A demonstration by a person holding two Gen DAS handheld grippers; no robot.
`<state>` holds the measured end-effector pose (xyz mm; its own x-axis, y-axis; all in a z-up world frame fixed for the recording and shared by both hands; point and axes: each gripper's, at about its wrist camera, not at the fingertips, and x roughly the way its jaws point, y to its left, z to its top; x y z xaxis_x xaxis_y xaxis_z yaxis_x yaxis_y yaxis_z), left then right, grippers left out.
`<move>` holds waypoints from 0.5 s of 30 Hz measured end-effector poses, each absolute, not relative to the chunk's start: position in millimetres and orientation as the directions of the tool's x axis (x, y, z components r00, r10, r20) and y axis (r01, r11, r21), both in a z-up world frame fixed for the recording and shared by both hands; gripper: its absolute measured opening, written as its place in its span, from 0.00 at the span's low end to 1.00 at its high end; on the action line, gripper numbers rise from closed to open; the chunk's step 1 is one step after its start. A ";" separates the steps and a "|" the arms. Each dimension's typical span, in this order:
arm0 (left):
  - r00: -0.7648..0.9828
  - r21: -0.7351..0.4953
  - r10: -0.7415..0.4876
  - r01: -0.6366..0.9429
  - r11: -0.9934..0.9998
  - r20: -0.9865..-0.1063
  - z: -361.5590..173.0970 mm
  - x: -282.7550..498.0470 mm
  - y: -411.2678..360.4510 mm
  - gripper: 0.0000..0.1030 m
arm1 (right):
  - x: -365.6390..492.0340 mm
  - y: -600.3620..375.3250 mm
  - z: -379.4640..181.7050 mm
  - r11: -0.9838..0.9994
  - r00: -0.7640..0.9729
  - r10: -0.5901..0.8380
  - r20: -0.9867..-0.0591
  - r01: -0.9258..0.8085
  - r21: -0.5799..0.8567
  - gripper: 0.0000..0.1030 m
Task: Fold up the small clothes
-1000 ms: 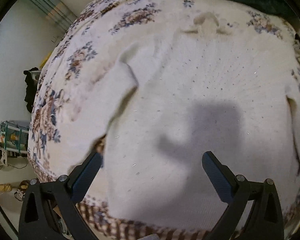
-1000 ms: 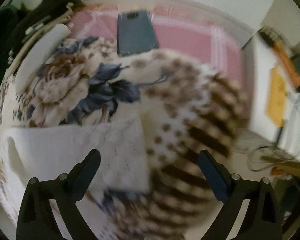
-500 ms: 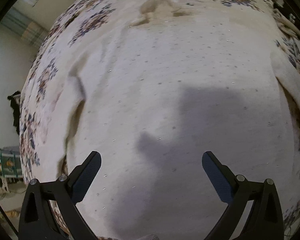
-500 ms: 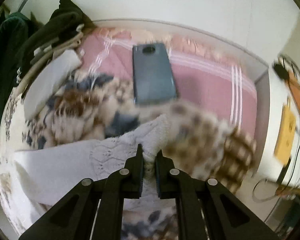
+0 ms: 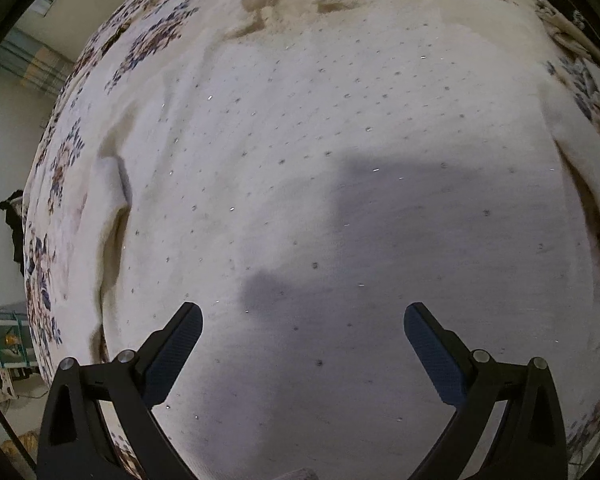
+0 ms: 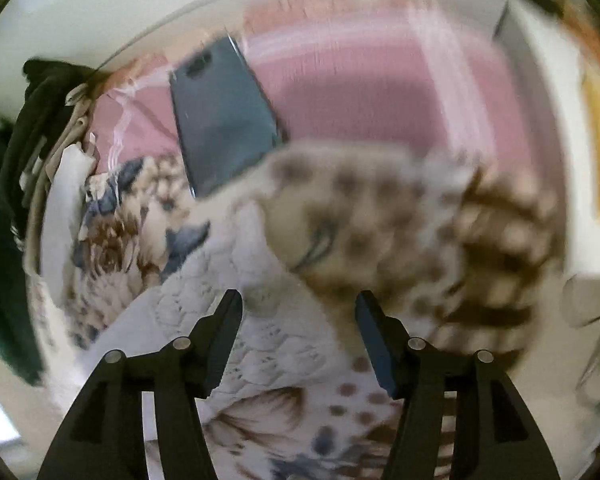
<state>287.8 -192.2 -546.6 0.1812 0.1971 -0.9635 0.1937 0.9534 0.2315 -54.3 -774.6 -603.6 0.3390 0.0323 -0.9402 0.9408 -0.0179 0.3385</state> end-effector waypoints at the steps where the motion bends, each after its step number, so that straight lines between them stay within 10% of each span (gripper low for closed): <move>1: 0.176 0.230 0.199 0.182 0.956 -0.964 -547.5 289.3 -187.1 1.00 | -52.9 -773.1 -609.6 -0.034 0.344 0.041 -0.938 0.939 0.342 0.61; 2: 0.174 0.229 0.199 0.174 0.958 -0.964 -547.7 290.3 -183.6 1.00 | -49.3 -771.6 -609.4 -0.039 0.347 0.024 -0.937 0.937 0.346 0.60; 4: 0.170 0.223 0.198 0.148 0.963 -0.965 -546.6 291.8 -172.0 1.00 | -38.9 -767.2 -601.1 -0.022 0.381 -0.013 -0.925 0.924 0.381 0.14; 15: 0.161 0.250 0.266 -0.117 0.961 -0.950 -535.8 293.8 -51.2 1.00 | 163.3 -631.5 -443.3 0.468 0.544 0.024 -0.839 0.735 0.490 0.13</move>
